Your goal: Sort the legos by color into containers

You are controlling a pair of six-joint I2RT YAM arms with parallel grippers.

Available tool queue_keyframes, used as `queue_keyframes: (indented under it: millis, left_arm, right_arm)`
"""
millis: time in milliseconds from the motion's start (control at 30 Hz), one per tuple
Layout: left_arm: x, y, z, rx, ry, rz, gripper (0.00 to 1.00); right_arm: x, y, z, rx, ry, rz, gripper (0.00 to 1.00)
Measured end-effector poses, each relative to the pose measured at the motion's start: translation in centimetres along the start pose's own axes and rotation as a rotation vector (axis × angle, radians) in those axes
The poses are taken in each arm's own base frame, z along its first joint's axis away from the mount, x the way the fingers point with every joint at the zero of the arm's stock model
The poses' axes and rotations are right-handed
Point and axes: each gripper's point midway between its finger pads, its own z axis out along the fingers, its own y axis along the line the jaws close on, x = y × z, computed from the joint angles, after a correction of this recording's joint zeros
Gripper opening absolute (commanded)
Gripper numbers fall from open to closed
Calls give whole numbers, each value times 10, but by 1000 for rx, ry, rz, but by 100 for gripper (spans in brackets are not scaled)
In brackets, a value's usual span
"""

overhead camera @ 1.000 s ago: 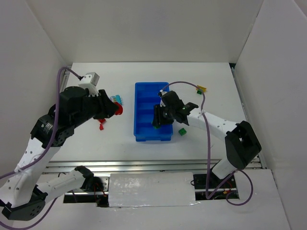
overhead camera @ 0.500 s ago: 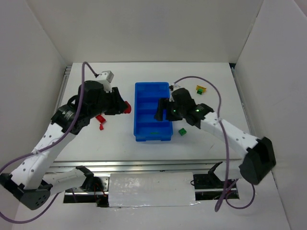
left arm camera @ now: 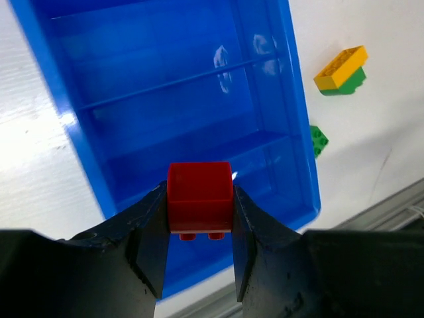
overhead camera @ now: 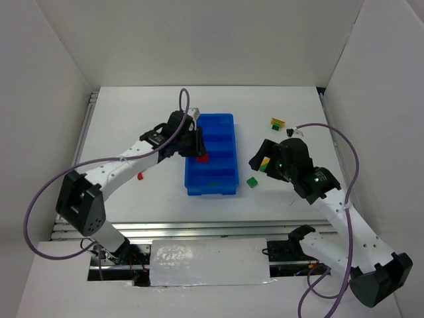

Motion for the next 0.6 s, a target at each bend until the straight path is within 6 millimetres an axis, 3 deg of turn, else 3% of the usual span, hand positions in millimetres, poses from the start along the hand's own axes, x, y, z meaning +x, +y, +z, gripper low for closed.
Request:
queue_keyframes:
  millis: [67,133,233,467,500,600]
  left_arm:
    - [3,0,19,-8,22,3,22]
    - [5,0,35,-14,36,3,33]
    - [7,2,50,-16,43,3,57]
    - [1,-1,59,-8,23,4,83]
    - [-1,-2,60,-6,17,6,99]
    - [-5,-4,59,-2,7,4,100]
  right_arm:
    - [2,-4,-6,4,-2,5,99]
    - [1,-5,-12,-1,-13,10,100]
    - [-1,-6,-18,-9,-28,12,100]
    - [6,-10,-18,-11,-5,2,100]
    - [9,-11,-16,-10,5,0,100]
    - [19,-14,-11,-4,41,-12,100]
